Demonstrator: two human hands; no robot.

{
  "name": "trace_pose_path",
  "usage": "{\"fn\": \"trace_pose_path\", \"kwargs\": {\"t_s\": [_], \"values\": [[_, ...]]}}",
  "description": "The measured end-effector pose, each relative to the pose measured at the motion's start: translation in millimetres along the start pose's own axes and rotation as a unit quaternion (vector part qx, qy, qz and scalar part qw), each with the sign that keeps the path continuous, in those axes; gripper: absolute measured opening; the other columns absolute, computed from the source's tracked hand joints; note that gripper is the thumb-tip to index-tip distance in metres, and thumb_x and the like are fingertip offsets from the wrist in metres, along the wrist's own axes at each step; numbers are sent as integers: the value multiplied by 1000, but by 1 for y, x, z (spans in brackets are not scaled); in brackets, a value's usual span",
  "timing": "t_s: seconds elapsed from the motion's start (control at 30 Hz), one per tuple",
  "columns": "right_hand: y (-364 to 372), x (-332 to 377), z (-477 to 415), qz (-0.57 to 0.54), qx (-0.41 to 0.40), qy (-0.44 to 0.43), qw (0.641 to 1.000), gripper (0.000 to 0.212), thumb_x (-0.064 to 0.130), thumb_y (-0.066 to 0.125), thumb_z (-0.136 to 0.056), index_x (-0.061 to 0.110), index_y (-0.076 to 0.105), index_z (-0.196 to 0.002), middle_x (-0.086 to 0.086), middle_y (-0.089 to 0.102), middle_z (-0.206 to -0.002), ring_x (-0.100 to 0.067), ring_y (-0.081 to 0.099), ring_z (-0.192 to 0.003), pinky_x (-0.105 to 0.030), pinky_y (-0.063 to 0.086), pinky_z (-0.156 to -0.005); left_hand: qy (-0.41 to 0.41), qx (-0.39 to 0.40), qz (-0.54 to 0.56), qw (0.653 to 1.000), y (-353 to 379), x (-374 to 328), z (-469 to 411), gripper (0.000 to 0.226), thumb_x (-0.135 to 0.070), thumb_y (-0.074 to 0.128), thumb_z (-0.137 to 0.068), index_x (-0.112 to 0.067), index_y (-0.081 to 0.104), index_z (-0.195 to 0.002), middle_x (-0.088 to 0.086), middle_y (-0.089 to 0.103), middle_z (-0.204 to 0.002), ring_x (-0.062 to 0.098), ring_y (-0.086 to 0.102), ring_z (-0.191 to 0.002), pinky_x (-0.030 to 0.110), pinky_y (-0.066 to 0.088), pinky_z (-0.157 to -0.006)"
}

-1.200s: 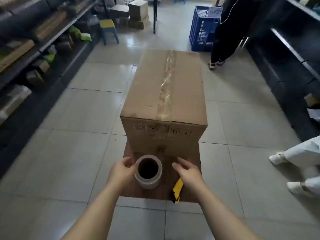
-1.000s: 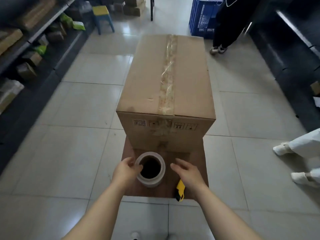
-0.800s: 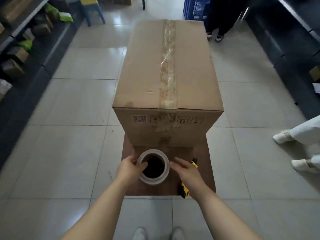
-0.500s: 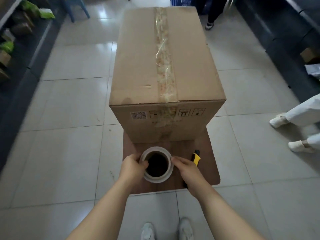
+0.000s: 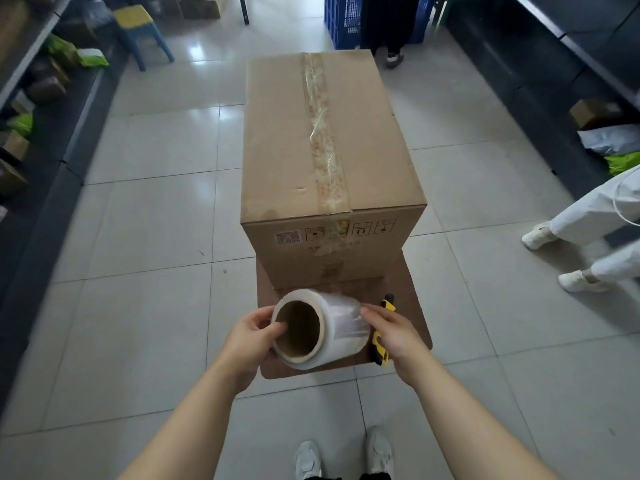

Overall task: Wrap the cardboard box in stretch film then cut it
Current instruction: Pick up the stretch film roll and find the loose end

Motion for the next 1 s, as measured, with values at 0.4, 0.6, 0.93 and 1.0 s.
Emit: {"fn": "trace_pose_path", "kwargs": {"t_s": [0.4, 0.6, 0.93, 1.0], "values": [[-5, 62, 49, -146, 31, 19, 989, 38, 38, 60, -94, 6, 69, -112, -10, 75, -106, -25, 70, -100, -39, 57, -88, 77, 79, 17, 994, -10, -61, 61, 20, -7, 56, -94, -7, 69, -108, 18, 71, -98, 32, 66, -90, 42, 55, -73], [-4, 90, 80, -169, 20, -15, 985, 41, 43, 63, -90, 6, 70, -106, -12, 74, -100, -29, 71, -92, -39, 59, -75, 99, -7, -16, 995, -6, -86, 82, 20, -11, 53, -97, -13, 71, -107, 7, 73, -92, 23, 67, -89, 40, 55, -84], [-12, 108, 116, -133, -38, -118, 983, 74, 52, 69, -82, -12, 56, -117, -26, 65, -117, -42, 64, -108, -61, 49, -94, 47, 13, 59, 997, 16, -108, 111, 46, -40, 67, -86, 1, 65, -108, 17, 71, -102, 32, 69, -93, 41, 58, -77], [-15, 110, 120, -128, -39, -123, 983, 71, 51, 68, -83, -11, 58, -117, -25, 66, -116, -40, 64, -108, -56, 50, -96, 66, 18, 51, 996, 16, -109, 114, 44, -35, 68, -86, 3, 66, -107, 18, 71, -99, 31, 70, -90, 39, 59, -73]]}}
Point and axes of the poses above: each hand's wrist, its own z-axis away from the middle knuckle, its own y-axis out of the palm, x = y × z, the point moved 1 cm from there along -z, towards the middle knuckle
